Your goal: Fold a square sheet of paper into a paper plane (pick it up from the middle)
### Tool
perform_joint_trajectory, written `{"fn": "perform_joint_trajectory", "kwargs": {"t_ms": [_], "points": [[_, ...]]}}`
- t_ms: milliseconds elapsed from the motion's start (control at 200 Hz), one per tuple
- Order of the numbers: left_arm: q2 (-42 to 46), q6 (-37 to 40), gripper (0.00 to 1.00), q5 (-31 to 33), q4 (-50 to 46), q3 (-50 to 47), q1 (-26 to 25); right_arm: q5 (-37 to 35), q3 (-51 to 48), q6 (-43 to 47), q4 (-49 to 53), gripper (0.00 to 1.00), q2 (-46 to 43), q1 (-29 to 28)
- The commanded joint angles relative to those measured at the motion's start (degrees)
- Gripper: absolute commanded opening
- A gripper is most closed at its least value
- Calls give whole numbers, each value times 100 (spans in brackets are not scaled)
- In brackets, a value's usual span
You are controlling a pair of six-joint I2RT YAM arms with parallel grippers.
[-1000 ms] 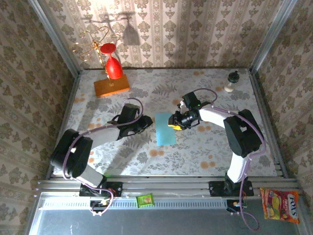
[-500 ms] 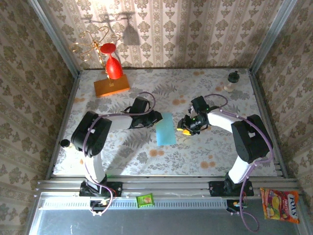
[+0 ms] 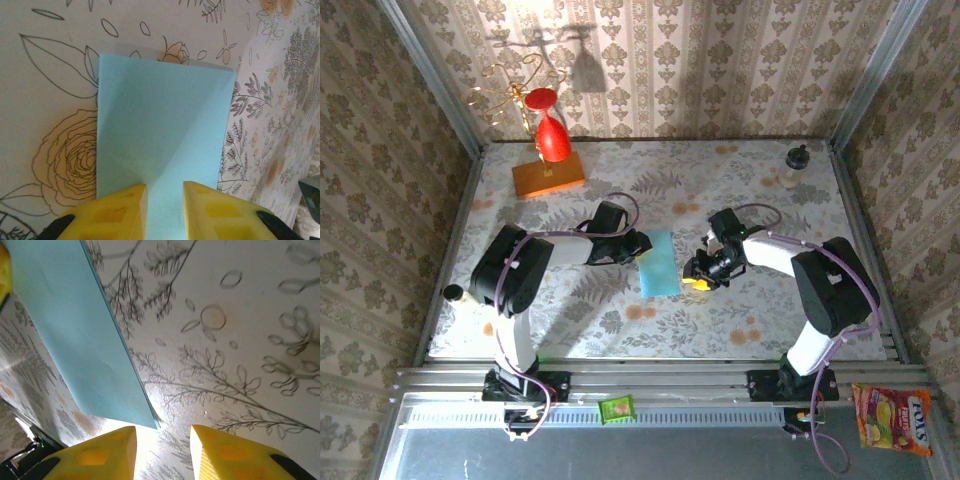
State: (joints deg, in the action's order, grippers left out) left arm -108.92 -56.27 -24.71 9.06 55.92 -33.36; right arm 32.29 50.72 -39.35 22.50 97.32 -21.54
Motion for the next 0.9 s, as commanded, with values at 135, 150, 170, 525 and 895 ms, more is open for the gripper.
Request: {"fn": "perform_joint_trajectory", "kwargs": {"t_ms": [135, 150, 170, 525, 895], "points": [[-76, 125, 24, 263, -375, -54, -39, 375, -151, 152, -94, 35, -128, -155], [-84, 119, 24, 272, -386, -48, -39, 379, -157, 153, -112, 35, -131, -156], [-85, 116, 24, 282, -409, -38, -34, 383, -156, 164, -119, 35, -138, -157], [-164, 42, 24, 265, -420, -78, -21, 694, -209, 130, -505, 35, -9, -185], [-211, -163, 24, 210, -272, -191, 14, 661, -269, 182, -667, 33, 200, -260]]}}
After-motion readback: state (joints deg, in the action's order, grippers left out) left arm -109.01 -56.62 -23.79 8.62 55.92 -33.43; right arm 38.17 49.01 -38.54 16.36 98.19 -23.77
